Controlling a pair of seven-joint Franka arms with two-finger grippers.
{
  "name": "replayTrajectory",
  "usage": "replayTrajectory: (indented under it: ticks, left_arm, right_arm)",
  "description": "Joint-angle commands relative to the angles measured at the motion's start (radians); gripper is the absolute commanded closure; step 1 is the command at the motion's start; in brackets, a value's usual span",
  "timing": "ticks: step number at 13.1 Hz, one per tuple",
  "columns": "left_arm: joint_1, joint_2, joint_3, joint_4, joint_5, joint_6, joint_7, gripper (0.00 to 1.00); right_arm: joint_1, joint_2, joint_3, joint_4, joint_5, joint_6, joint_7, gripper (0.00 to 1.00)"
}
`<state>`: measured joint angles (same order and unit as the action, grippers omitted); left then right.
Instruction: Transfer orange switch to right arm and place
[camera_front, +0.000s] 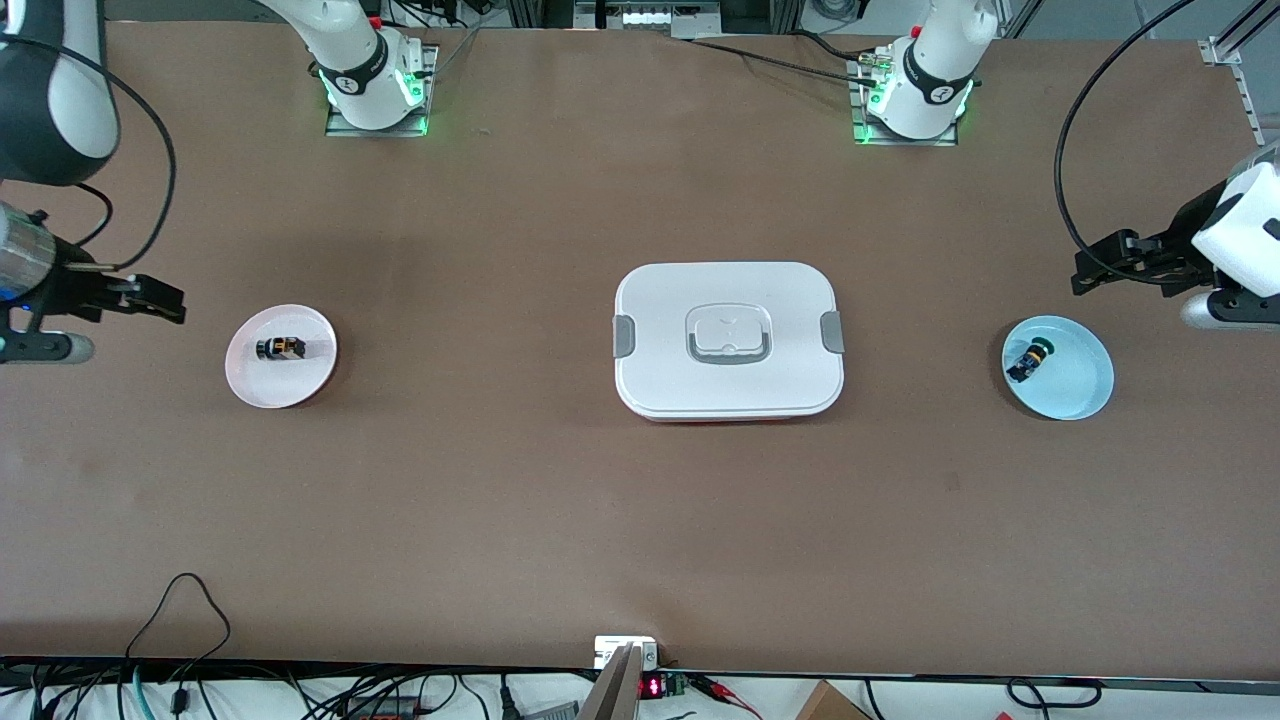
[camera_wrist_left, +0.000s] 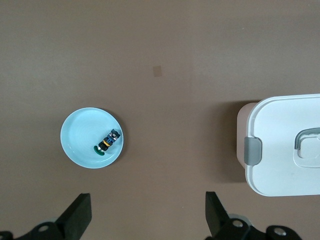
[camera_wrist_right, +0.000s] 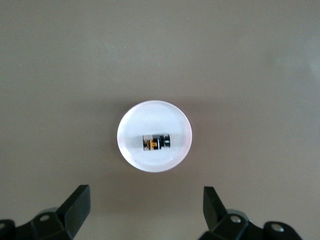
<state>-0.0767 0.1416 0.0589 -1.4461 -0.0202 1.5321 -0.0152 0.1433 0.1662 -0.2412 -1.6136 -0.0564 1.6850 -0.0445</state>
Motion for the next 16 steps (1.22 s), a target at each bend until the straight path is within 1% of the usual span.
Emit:
replayTrajectory:
  ticks: [1, 2, 3, 5, 7, 9, 10, 12, 14, 16]
  left_arm:
    - [-0.005, 0.020, 0.001, 0.039, 0.028, -0.018, -0.011, 0.00]
    - [-0.006, 0.020, 0.001, 0.039, 0.028, -0.018, -0.011, 0.00]
    - [-0.006, 0.020, 0.001, 0.039, 0.026, -0.018, -0.011, 0.00]
    - [-0.006, 0.020, 0.001, 0.039, 0.028, -0.017, -0.011, 0.00]
    - [-0.006, 0.020, 0.001, 0.039, 0.028, -0.018, -0.011, 0.00]
    - [-0.006, 0.020, 0.001, 0.039, 0.026, -0.018, -0.011, 0.00]
    - [-0.006, 0.020, 0.001, 0.039, 0.026, -0.018, -0.011, 0.00]
    - [-0.006, 0.020, 0.001, 0.039, 0.026, -0.018, -0.011, 0.00]
    - [-0.006, 0.020, 0.001, 0.039, 0.028, -0.018, -0.011, 0.00]
    - [-0.006, 0.020, 0.001, 0.041, 0.026, -0.018, -0.011, 0.00]
  right_arm:
    - [-0.138, -0.011, 0.067, 0.037, 0.032, -0.077, 0.038, 0.00]
    - [-0.202, -0.025, 0.135, 0.046, 0.039, -0.079, 0.029, 0.00]
    - [-0.217, -0.031, 0.170, 0.057, 0.035, -0.085, 0.029, 0.00]
    - [-0.200, -0.069, 0.186, 0.052, 0.027, -0.120, 0.034, 0.00]
    - [-0.194, -0.103, 0.184, 0.009, 0.026, -0.110, 0.032, 0.00]
    - [-0.194, -0.103, 0.174, 0.000, 0.026, -0.090, 0.006, 0.00]
    - [-0.177, -0.106, 0.160, -0.009, 0.026, -0.071, 0.000, 0.00]
    - [-0.107, -0.119, 0.108, -0.031, 0.024, -0.065, 0.005, 0.00]
    - [-0.110, -0.137, 0.106, -0.067, 0.024, -0.042, 0.005, 0.00]
    - [-0.106, -0.171, 0.108, -0.126, 0.024, 0.021, 0.003, 0.00]
